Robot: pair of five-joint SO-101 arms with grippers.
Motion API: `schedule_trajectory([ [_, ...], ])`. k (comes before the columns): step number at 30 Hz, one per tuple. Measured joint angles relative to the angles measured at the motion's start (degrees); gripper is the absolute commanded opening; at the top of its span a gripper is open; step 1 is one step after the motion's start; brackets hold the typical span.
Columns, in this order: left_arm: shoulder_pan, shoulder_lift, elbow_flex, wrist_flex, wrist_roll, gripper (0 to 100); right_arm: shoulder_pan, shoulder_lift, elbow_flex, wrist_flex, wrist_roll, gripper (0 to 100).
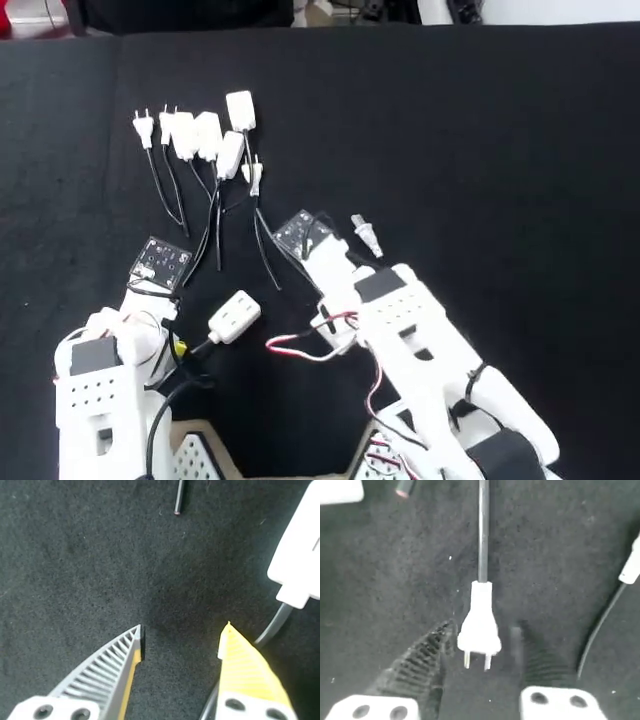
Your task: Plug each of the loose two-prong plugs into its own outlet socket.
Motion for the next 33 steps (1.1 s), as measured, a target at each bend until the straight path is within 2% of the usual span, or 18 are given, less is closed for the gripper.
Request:
schedule_trajectory([
  [3, 0.0, 0.0, 0.0, 0.0, 0.0, 25, 0.0, 0.2, 0.4, -1.1, 0.0, 40.5],
  [8, 0.0, 0.0, 0.0, 0.0, 0.0, 25, 0.0, 0.2, 0.4, -1.1, 0.0, 40.4],
  [11, 0.0, 0.0, 0.0, 0.0, 0.0, 25, 0.0, -0.4, -0.1, 1.0, 0.0, 32.2],
  [15, 0.0, 0.0, 0.0, 0.0, 0.0, 25, 0.0, -1.6, -2.3, 4.1, 0.1, 13.3],
  [17, 0.0, 0.0, 0.0, 0.0, 0.0, 25, 0.0, -1.6, -2.4, 4.5, 0.1, 7.1],
  [23, 0.0, 0.0, 0.0, 0.0, -1.1, 25, 0.4, 1.1, -2.4, 3.5, 2.4, 6.9],
  [29, 0.0, 0.0, 0.0, 0.0, -1.1, 25, 5.4, 5.8, -4.8, 2.6, 4.7, 10.0],
  [33, 0.0, 0.0, 0.0, 0.0, -1.1, 25, 6.0, 7.4, -6.1, 2.6, 5.9, 9.9],
])
